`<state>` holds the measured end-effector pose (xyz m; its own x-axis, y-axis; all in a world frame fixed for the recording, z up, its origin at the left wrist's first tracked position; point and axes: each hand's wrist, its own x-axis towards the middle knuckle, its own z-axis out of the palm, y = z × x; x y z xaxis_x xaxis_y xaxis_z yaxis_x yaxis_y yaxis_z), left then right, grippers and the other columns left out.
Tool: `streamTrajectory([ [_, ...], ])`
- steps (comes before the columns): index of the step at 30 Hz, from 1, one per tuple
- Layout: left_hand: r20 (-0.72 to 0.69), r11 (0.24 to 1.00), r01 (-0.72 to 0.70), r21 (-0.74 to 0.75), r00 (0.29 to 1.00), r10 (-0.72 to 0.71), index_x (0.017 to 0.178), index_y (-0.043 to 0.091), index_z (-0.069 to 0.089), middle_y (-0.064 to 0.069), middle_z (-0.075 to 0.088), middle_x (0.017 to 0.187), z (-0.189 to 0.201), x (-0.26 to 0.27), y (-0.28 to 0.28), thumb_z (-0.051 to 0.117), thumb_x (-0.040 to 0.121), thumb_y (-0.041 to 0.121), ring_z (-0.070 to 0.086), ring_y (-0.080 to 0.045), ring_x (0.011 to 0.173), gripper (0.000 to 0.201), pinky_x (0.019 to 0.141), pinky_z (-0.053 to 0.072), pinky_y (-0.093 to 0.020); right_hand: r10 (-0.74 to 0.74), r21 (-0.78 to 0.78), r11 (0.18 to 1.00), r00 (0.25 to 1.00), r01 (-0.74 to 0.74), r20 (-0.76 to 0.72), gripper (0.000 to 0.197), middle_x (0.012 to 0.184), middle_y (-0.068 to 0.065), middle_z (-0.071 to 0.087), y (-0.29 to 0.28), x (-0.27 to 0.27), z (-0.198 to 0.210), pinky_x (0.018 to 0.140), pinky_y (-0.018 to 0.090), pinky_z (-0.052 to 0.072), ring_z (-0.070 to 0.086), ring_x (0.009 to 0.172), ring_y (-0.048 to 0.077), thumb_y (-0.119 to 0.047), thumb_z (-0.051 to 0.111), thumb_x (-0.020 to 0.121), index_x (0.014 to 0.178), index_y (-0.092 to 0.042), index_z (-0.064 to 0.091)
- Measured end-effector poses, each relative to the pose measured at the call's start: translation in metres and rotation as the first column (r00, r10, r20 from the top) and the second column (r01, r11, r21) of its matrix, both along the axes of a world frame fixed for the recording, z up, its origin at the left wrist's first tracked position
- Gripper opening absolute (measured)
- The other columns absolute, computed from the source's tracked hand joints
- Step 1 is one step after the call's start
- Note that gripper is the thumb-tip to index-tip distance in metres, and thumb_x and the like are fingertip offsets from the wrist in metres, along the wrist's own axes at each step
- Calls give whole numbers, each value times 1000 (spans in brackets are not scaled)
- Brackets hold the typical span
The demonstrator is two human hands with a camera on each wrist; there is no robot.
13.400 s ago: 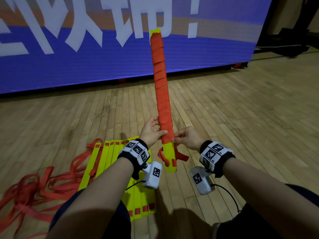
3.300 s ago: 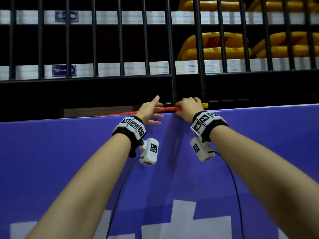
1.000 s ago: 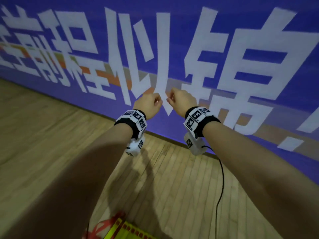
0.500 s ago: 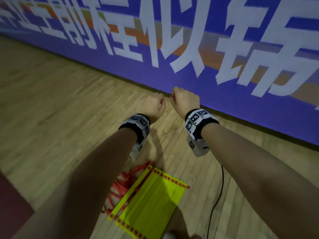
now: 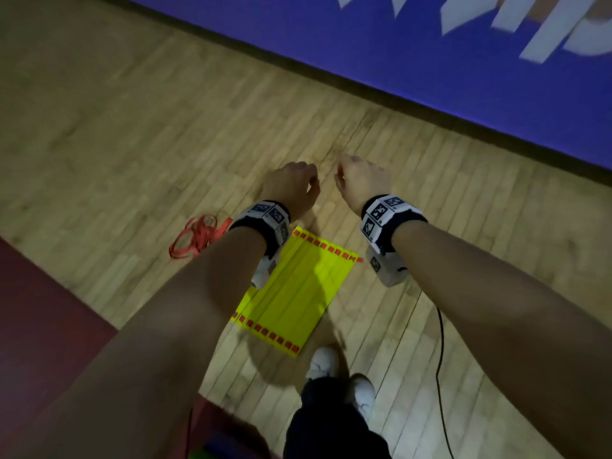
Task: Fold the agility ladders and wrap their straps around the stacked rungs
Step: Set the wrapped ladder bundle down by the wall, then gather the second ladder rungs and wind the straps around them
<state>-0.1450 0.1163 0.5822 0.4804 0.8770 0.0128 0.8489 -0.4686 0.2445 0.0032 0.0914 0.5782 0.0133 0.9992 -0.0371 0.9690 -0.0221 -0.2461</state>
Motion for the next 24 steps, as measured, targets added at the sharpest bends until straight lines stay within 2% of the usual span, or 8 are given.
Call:
streamTrajectory([
  [3,-12,999,20,-27,1000,-20,97,13,61,-6,63,97,-34,0,-15,45,95,27,58,-24,95,21,66,41,-33,-16,-35,999,1000,16,-11,25,109,11,60,-15,0,-34,69,37,42,59,96,34,-27,41,99,112,-8,51],
  [7,-41,987,88,-137,995,-95,98,9,63,-10,64,100,-76,3,-18,47,95,24,58,-28,95,22,69,39,-34,-83,-69,994,996,79,-45,25,106,11,61,-23,1,-76,69,37,43,60,95,34,-28,42,98,110,-8,51],
  [11,29,964,141,-224,990,-138,86,7,61,-14,64,88,-117,5,-14,49,93,20,60,-34,83,19,69,48,-41,-172,-130,978,983,162,-65,25,107,12,61,-26,0,-112,68,36,42,60,95,34,-29,43,98,109,-8,52],
  [14,5,939,202,-277,978,-209,82,10,60,-14,64,84,-147,8,-4,50,90,19,60,-36,80,15,71,51,-45,-258,-152,958,963,244,-79,24,108,11,62,-25,-3,-140,68,34,42,60,97,32,-28,43,98,108,-9,53],
  [18,77,896,302,-325,953,-293,80,16,60,-7,64,88,-192,6,15,52,87,17,60,-30,82,10,68,51,-40,-397,-183,907,914,378,-78,24,108,11,63,-23,-9,-182,68,34,41,60,96,32,-27,44,98,109,-8,53],
  [21,36,875,399,-274,914,-405,88,15,62,-5,61,92,-230,-1,26,52,89,18,58,-25,89,11,63,40,-30,-496,-191,860,864,473,-91,23,110,10,62,-23,-20,-223,68,34,41,60,97,31,-26,45,97,111,-9,54],
  [24,35,840,471,-270,877,-480,93,15,64,-5,61,96,-273,-6,33,51,91,21,57,-24,97,14,68,43,-33,-596,-208,796,796,568,-110,23,113,10,61,-27,-32,-269,72,34,42,59,101,31,-25,47,97,113,-10,55],
])
